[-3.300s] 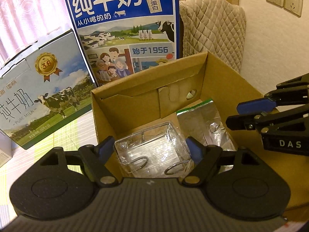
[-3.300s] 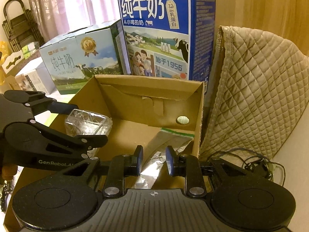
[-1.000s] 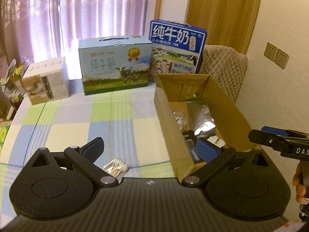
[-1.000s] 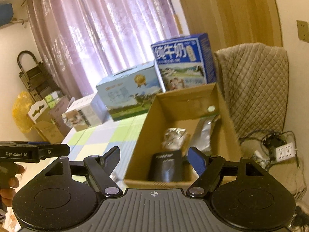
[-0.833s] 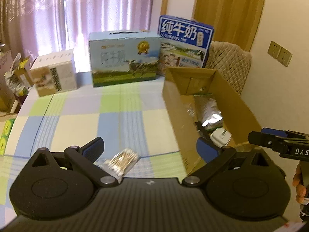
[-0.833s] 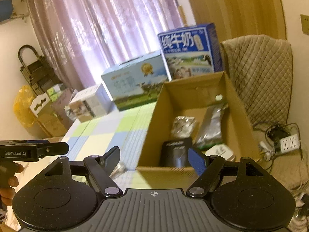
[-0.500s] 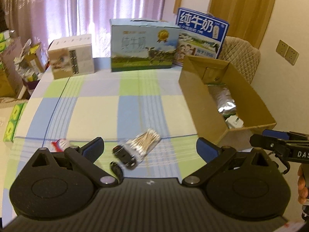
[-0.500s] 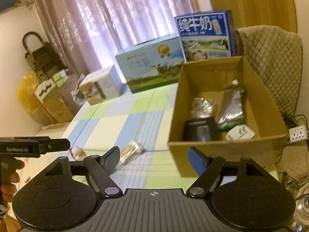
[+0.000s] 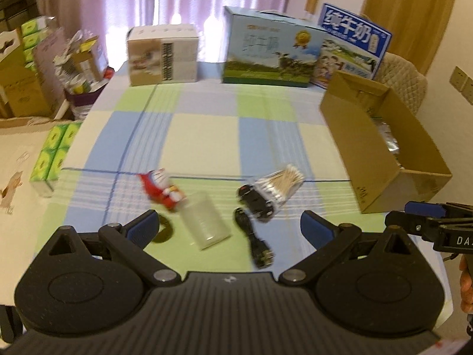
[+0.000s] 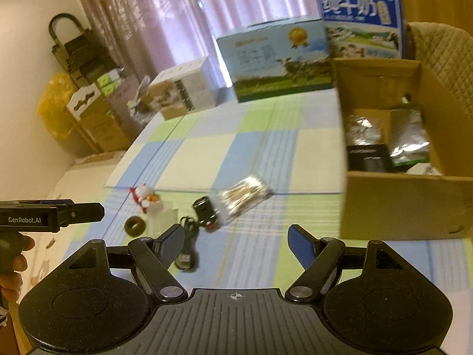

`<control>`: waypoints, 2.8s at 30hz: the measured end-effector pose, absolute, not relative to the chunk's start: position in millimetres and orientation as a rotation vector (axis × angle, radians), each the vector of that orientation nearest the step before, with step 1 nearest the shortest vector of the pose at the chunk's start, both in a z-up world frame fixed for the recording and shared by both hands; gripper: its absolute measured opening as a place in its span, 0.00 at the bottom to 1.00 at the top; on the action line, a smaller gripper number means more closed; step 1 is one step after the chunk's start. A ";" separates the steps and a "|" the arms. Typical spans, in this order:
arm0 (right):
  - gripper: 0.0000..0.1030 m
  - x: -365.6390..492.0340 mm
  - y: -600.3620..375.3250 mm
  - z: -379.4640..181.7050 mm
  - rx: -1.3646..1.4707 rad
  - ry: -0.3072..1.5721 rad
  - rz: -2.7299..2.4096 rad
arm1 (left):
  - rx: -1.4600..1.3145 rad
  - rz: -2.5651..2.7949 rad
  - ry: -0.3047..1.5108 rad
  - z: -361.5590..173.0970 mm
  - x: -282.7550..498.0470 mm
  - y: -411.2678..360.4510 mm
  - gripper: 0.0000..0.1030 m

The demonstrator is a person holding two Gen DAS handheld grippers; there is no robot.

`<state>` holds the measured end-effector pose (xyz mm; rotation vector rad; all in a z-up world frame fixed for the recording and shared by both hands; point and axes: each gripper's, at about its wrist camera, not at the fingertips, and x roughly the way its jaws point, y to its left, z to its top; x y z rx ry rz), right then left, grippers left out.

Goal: Organize objects
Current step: 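Move both tools back over the table toward the loose items, then grasp the black USB cable with the right tool, then lower the left tool onto the brown hair tie and grasp it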

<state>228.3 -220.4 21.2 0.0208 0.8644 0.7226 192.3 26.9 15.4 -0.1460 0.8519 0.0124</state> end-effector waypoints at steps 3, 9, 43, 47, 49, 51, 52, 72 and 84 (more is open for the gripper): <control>0.72 224.8 -204.6 14.4 0.007 0.882 0.743 | -0.155 0.040 0.867 9.3 185.9 42.8 0.98; 0.72 221.8 -178.1 1.9 -0.016 0.915 0.782 | -0.169 0.084 0.890 -0.5 174.5 67.2 0.98; 0.48 214.2 -75.9 -91.3 -0.346 0.950 0.854 | -0.159 0.148 1.001 -69.1 189.5 100.2 0.97; 0.41 220.4 -72.2 -98.7 -0.344 0.963 0.844 | -0.154 0.138 1.012 -75.9 195.9 99.8 0.96; 0.37 223.5 -71.2 -101.6 -0.338 0.970 0.839 | -0.149 0.132 1.016 -78.5 199.2 99.3 0.96; 0.27 225.6 -72.5 -103.8 -0.328 0.978 0.845 | -0.144 0.126 1.018 -80.5 202.5 98.9 0.95; 0.27 225.4 -73.6 -103.9 -0.327 0.974 0.850 | -0.141 0.123 1.019 -81.6 204.4 98.8 0.95; 0.26 226.8 -125.7 -99.3 -0.310 1.000 0.771 | -0.014 0.061 1.018 -112.9 246.2 103.3 0.74; 0.26 233.7 -148.7 -97.0 -0.272 1.010 0.694 | -0.003 0.032 1.018 -119.1 262.9 103.6 0.60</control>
